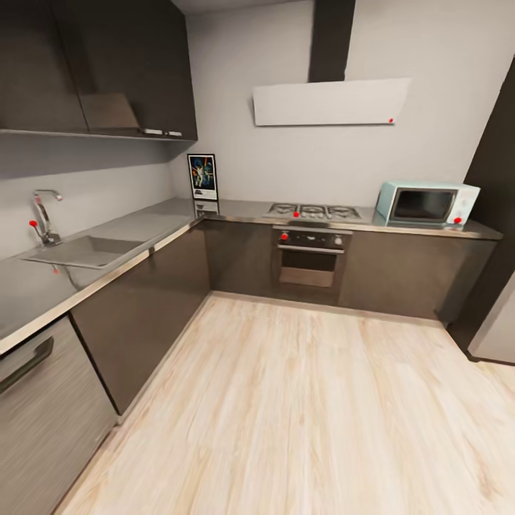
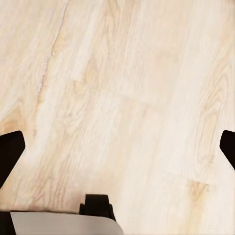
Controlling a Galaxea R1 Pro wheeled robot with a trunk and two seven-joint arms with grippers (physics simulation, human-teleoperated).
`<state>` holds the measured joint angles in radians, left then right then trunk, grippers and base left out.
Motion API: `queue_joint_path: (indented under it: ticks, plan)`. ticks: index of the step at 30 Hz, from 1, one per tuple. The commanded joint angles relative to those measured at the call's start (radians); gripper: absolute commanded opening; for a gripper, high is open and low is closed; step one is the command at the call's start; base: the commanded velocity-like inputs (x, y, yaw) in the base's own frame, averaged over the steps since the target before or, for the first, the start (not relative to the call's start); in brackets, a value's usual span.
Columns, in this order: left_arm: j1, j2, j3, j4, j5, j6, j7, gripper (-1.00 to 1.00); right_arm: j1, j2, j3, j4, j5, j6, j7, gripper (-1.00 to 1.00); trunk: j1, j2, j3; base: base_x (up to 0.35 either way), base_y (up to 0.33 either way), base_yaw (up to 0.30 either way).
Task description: Pick up the poster from the kitchen countertop and hang it on one of the wall nails in the kitchen.
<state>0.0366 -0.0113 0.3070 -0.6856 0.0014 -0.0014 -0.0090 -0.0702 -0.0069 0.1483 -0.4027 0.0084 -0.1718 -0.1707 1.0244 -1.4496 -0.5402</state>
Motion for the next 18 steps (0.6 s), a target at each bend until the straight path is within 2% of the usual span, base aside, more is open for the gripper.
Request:
queue_joint_path:
  ticks: [1,18]
  plan:
    - [0.0,-0.001,0.003,-0.002,0.0,-0.001,-0.001,1.0,-0.001,-0.001,0.007,0.001,0.001,-0.001,-0.006,1.0,0.001,0.0,-0.001,0.34,0.0,0.109]
    - [0.0,-0.001,0.003,-0.002,0.0,-0.002,-0.002,1.0,0.0,-0.006,0.008,0.002,0.001,-0.001,-0.003,1.0,0.001,0.0,-0.001,0.34,0.0,0.021]
